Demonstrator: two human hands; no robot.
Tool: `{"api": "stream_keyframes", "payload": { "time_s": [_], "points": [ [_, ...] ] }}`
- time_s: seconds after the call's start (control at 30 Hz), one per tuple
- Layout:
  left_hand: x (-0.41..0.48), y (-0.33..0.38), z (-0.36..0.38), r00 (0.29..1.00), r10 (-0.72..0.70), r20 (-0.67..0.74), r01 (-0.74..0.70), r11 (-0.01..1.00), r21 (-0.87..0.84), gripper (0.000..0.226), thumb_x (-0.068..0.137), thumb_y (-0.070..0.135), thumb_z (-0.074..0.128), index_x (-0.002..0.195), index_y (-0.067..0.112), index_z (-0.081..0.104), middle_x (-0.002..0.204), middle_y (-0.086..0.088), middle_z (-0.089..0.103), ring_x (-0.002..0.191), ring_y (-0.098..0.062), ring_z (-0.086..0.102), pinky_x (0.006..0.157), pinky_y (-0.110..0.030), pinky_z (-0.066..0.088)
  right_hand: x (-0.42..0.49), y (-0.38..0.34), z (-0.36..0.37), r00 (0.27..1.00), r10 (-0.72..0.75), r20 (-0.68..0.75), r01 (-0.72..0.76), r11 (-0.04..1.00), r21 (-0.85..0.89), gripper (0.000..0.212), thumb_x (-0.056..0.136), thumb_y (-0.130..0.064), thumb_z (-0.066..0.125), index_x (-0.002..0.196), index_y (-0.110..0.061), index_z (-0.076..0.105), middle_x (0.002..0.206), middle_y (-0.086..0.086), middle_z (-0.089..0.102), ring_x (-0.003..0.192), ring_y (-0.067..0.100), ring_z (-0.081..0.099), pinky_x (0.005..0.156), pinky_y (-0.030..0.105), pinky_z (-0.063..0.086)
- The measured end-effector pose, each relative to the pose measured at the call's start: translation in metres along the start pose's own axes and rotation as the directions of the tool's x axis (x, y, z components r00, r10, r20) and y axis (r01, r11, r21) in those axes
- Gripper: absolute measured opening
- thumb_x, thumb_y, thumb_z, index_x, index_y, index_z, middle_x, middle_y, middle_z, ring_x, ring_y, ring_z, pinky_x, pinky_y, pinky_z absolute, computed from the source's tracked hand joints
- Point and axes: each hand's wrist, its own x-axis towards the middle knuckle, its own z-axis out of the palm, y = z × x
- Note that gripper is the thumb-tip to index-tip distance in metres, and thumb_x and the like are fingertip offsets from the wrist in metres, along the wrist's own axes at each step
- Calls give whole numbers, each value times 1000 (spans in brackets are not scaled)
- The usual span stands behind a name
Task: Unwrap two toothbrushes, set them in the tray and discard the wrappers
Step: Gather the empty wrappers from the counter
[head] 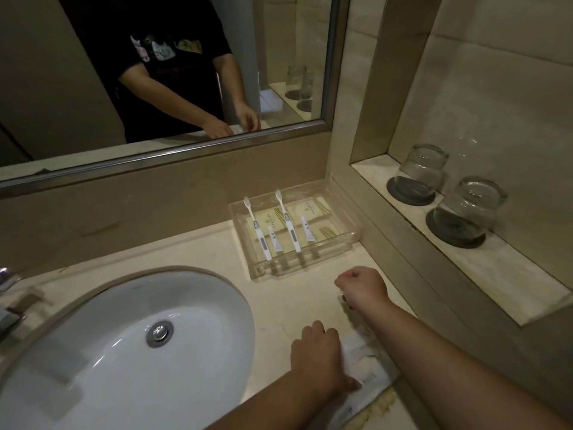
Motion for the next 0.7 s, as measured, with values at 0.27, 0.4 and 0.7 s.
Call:
{"api": "stream_keyframes", "payload": {
  "time_s": [0.27,0.4,0.7],
  "points": [
    [14,-8,2,1000,-4,22,6,994,-106,33,72,42,66,90,17,56,102,-7,64,93,-27,61,75,-35,48,-17,32,-36,1000,10,30,-12,997,78,6,78,-10,64,84,-8,65,69,9,61,53,19,53,51,24,41],
    [18,-11,7,1000,10,-5,-10,991,-130,38,70,46,68,92,18,56,100,-5,63,92,-24,60,74,-32,47,-32,53,-55,857,-172,486,460,680,-571,77,62,-28,78,131,-36,46,136,2,39,113,23,52,89,30,46],
    [18,-9,13,994,15,-106,-33,986,-165,24,78,33,60,92,15,65,94,-4,67,88,-21,62,77,-32,52,-32,99,-46,833,-142,535,545,381,-747,107,52,-37,84,136,-46,20,151,5,7,120,35,47,96,40,44]
  ]
}}
